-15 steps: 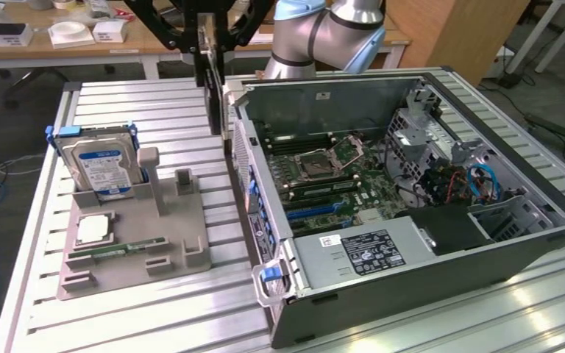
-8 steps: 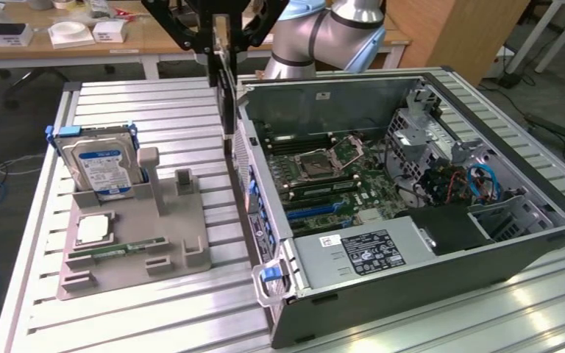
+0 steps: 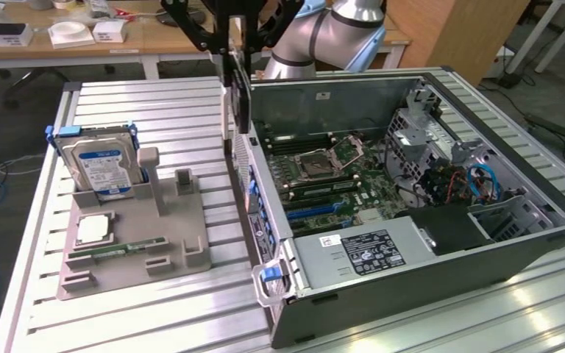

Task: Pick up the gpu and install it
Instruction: 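Pick up the gpu and move the gpu toward the slot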

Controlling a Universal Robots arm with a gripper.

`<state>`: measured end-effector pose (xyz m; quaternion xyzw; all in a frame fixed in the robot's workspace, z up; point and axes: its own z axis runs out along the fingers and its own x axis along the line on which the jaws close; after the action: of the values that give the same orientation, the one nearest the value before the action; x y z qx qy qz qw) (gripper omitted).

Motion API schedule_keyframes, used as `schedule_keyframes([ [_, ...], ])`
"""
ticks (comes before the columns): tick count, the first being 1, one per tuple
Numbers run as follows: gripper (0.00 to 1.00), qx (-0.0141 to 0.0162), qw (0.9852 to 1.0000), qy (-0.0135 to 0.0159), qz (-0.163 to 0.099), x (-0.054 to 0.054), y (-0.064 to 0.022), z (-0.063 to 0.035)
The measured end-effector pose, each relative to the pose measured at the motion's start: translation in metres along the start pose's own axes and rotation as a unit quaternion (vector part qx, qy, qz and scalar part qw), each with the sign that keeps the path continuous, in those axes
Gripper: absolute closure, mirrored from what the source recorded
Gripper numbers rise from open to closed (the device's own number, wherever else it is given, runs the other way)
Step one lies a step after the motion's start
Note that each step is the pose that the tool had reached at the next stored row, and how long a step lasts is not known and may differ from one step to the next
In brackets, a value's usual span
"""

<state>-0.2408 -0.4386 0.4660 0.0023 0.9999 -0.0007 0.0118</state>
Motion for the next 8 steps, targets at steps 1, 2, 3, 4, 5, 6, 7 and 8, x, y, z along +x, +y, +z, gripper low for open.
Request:
schedule_keyframes([
  [1, 0.74, 0.0000, 1.0000, 0.0000, 0.000, -0.0017, 0.0000, 0.0001],
  [2, 0.74, 0.0000, 1.0000, 0.0000, 0.000, -0.0032, 0.0000, 0.0003],
  [3, 0.74, 0.0000, 1.0000, 0.0000, 0.000, -0.0046, 0.0000, 0.0005],
  [4, 0.74, 0.0000, 1.0000, 0.0000, 0.000, -0.0059, 0.0000, 0.0007],
  [5, 0.74, 0.0000, 1.0000, 0.0000, 0.000, -0.0073, 0.0000, 0.0009],
  [6, 0.74, 0.0000, 1.0000, 0.0000, 0.000, -0.0087, 0.0001, 0.0010],
  [7, 0.74, 0.0000, 1.0000, -0.0001, 0.000, -0.0100, 0.0001, 0.0013],
  [8, 0.74, 0.0000, 1.0000, 0.0000, 0.000, -0.0114, 0.0001, 0.0014],
])
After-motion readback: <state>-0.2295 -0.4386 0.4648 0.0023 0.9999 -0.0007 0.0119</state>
